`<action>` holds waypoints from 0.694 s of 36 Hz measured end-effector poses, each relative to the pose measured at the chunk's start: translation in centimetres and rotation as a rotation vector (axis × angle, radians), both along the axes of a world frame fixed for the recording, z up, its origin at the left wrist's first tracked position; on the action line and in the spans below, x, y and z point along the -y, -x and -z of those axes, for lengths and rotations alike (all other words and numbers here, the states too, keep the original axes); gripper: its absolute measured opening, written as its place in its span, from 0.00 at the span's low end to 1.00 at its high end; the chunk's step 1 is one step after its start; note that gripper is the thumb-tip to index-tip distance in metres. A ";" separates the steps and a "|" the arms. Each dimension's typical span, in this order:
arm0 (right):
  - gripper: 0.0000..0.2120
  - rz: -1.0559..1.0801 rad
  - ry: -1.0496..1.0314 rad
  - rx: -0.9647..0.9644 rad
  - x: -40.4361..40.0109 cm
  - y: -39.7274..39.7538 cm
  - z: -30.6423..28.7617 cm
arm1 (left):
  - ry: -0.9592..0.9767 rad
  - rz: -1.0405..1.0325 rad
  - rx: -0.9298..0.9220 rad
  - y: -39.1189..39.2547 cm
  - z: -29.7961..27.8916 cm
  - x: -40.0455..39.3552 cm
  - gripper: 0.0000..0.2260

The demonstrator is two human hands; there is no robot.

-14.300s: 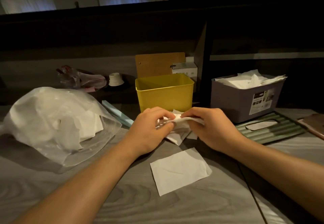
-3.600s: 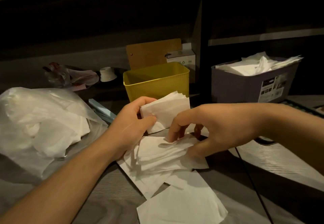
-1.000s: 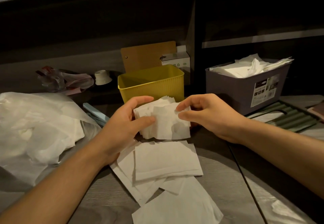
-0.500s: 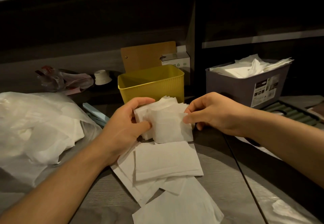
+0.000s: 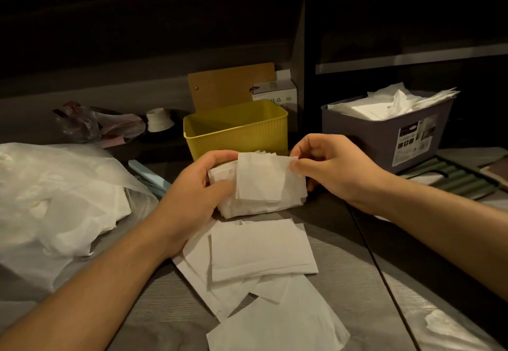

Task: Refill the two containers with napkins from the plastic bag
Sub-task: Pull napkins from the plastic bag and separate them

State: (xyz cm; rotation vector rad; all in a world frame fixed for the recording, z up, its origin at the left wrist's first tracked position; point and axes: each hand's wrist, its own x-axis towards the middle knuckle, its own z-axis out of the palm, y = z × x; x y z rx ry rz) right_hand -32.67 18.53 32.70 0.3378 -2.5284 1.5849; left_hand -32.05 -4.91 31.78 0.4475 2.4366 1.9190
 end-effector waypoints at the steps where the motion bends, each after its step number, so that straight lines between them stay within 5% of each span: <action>1: 0.03 0.002 -0.002 -0.003 0.0 0.0 0.0 | -0.019 -0.004 0.016 -0.1 -0.1 -0.1 0.14; 9: 0.01 -0.062 -0.019 -0.006 0.4 -0.1 0.4 | -0.027 0.007 0.020 -0.4 -0.3 -0.2 0.17; 13: 0.09 -0.070 0.008 0.008 0.1 0.0 0.1 | -0.034 0.026 0.017 -0.2 0.1 0.0 0.21; 18: 0.10 -0.168 -0.060 0.161 -0.8 0.1 -0.8 | -0.065 0.054 0.004 -0.1 0.2 0.0 0.25; 25: 0.09 -0.046 -0.159 -0.197 0.5 -0.4 -0.7 | 0.008 0.047 -0.053 -0.1 0.0 0.0 0.28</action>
